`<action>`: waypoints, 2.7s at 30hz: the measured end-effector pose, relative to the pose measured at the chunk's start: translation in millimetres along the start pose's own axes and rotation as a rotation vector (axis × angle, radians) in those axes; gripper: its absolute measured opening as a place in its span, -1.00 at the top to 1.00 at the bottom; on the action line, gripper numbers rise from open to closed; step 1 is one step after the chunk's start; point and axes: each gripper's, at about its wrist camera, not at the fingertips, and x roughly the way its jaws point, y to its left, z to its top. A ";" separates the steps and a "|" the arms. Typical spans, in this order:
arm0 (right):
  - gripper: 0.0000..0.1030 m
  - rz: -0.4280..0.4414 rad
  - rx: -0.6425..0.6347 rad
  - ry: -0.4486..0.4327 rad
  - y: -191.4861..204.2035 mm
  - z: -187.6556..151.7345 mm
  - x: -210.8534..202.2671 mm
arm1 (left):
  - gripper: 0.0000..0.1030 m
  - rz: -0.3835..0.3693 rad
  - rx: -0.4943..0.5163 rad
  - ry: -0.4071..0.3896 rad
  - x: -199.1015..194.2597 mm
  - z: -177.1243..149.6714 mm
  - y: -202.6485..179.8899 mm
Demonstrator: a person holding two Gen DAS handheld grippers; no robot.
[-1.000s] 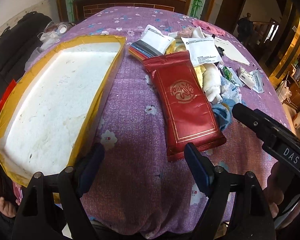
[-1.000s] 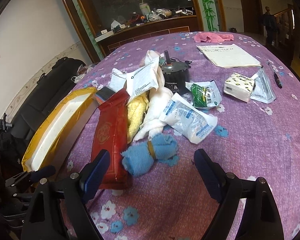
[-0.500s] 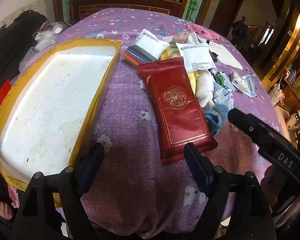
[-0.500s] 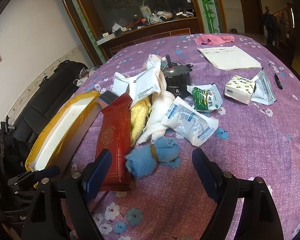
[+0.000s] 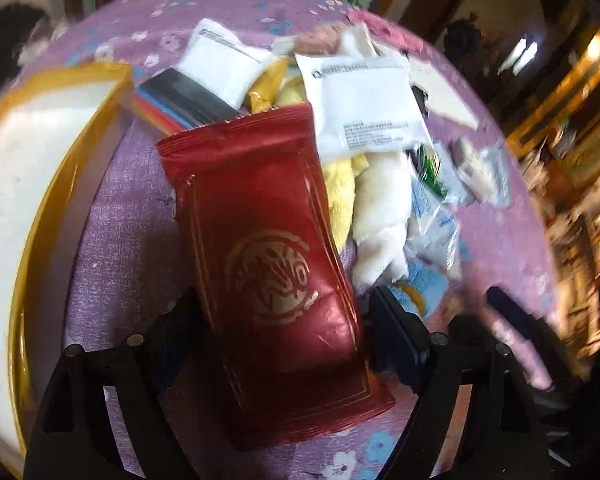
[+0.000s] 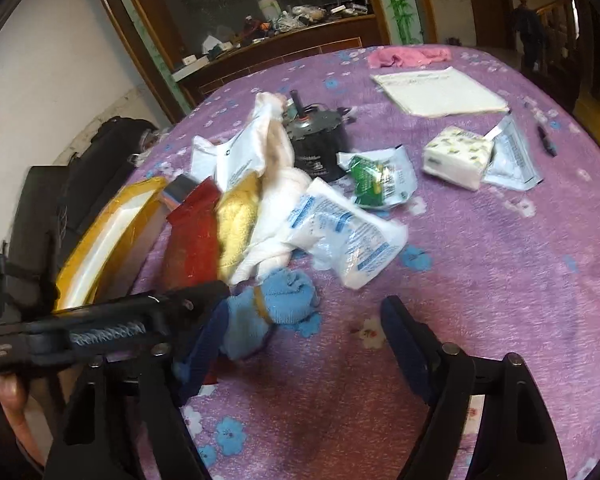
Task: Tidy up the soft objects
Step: 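Grasp the red foil packet with the left gripper and lift it, then lower the red packet into the tray with the left gripper while the right gripper carries the blue cloth in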
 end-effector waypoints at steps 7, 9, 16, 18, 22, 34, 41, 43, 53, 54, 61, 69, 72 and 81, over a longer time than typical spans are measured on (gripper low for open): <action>-0.43 -0.018 0.009 0.022 0.7 -6.4 3.8 | -0.61 -0.033 0.010 -0.030 -4.8 -6.1 2.9; -0.43 -0.022 -0.002 0.026 2.1 -8.0 2.9 | -0.61 -0.050 -0.011 -0.042 -5.6 -4.9 8.9; -0.43 -0.032 -0.009 0.027 2.1 -13.1 -3.9 | -0.21 -0.058 -0.109 -0.067 -11.5 -7.7 20.2; -0.43 -0.031 -0.006 0.024 1.7 -13.7 -5.9 | -0.16 -0.076 -0.115 -0.073 -12.0 -8.7 23.2; -0.43 -0.020 0.000 0.021 5.9 -15.7 -10.5 | -0.02 -0.096 -0.131 -0.072 -21.3 -14.4 27.0; -0.38 0.054 0.044 0.070 11.5 -23.4 -5.1 | -0.01 -0.064 -0.137 -0.124 -58.6 -46.0 37.2; -0.33 0.056 0.058 0.072 14.2 -19.8 -1.4 | -0.01 -0.074 -0.126 -0.179 -79.1 -54.1 35.7; -0.33 0.044 0.059 0.069 14.1 -18.7 -1.4 | -0.01 -0.080 -0.135 -0.201 -89.3 -55.8 41.9; -0.29 0.096 0.123 0.114 23.2 1.8 28.9 | -0.01 -0.080 -0.173 -0.261 -119.2 -66.4 66.8; -0.12 0.092 0.122 0.125 24.9 2.9 33.1 | -0.01 -0.070 -0.181 -0.269 -121.5 -67.1 70.9; 0.72 0.026 0.102 0.159 29.8 -2.3 38.3 | -0.02 -0.014 -0.273 -0.297 -134.3 -69.4 116.5; 0.75 0.163 -0.064 0.016 82.1 12.2 -24.5 | -0.02 0.092 -0.283 -0.302 -130.8 -58.8 152.1; 0.75 0.227 -0.190 -0.011 128.0 24.1 -19.7 | -0.02 0.114 -0.281 -0.298 -127.5 -58.2 162.5; 0.75 0.230 -0.390 0.025 222.4 24.0 58.6 | -0.02 0.141 -0.234 -0.230 -108.3 -57.4 177.5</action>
